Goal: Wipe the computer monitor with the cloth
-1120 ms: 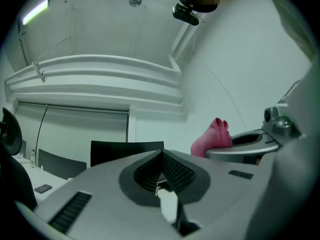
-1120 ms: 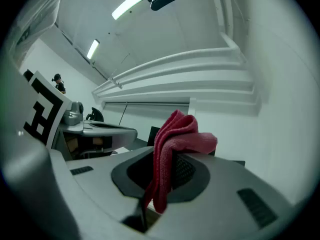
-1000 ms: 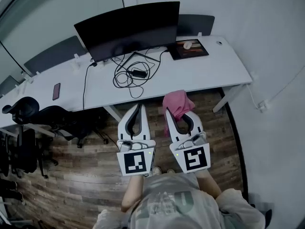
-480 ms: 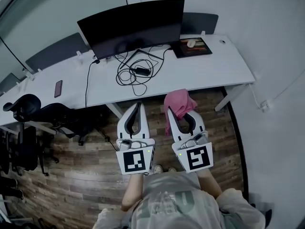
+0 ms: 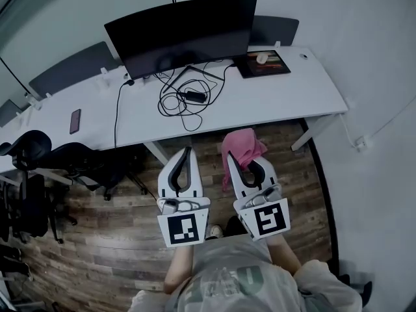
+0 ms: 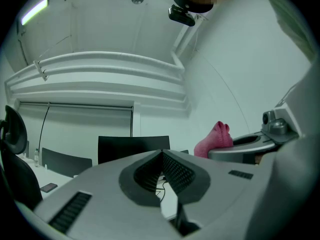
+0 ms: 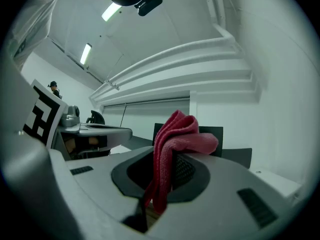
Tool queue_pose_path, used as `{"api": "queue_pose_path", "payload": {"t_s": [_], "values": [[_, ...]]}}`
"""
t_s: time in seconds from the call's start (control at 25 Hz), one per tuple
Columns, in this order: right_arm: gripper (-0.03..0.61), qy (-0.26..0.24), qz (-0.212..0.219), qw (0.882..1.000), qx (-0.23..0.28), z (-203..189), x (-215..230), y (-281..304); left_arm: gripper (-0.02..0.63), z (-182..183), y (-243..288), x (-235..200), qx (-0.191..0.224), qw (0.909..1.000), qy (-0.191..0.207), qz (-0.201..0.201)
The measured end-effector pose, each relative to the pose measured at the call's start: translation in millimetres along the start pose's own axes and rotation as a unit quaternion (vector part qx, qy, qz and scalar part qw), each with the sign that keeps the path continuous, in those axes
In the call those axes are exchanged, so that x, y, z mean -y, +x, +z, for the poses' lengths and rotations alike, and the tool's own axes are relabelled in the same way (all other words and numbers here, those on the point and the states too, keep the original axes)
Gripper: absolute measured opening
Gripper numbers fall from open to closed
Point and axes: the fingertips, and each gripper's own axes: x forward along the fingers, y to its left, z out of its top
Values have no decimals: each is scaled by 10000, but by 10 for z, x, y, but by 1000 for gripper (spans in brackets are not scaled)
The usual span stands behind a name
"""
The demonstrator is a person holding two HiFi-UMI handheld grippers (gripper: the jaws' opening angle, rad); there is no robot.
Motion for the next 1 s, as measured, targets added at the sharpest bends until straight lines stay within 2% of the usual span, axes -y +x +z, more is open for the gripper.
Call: {"api": "queue_pose_path", "payload": {"t_s": [0.24,0.4,0.56,0.68,0.8,1.0], "values": [[57,272,8,9996,41,-58,-70,141,14,-174,116,-111,-88,9999,-74,-81],[57,206,-92,9997,-2,-198,61,332,15,-212,287,-203,52,10000,-13,-32],[57,135,-17,9998,146,-363,167,610,14,-359,548,-264,152,9998,90,-73],[57,125,32,9998,151,-434,297,867,14,-393,828,-315,143,9996,216,-138],[57,152,-13,9994,321,-342,532,1204,14,-367,1210,-402,178,9992,274,-210],[57,32,20,9987,511,-243,971,1885,14,-370,1913,-615,248,9994,238,-78]]}}
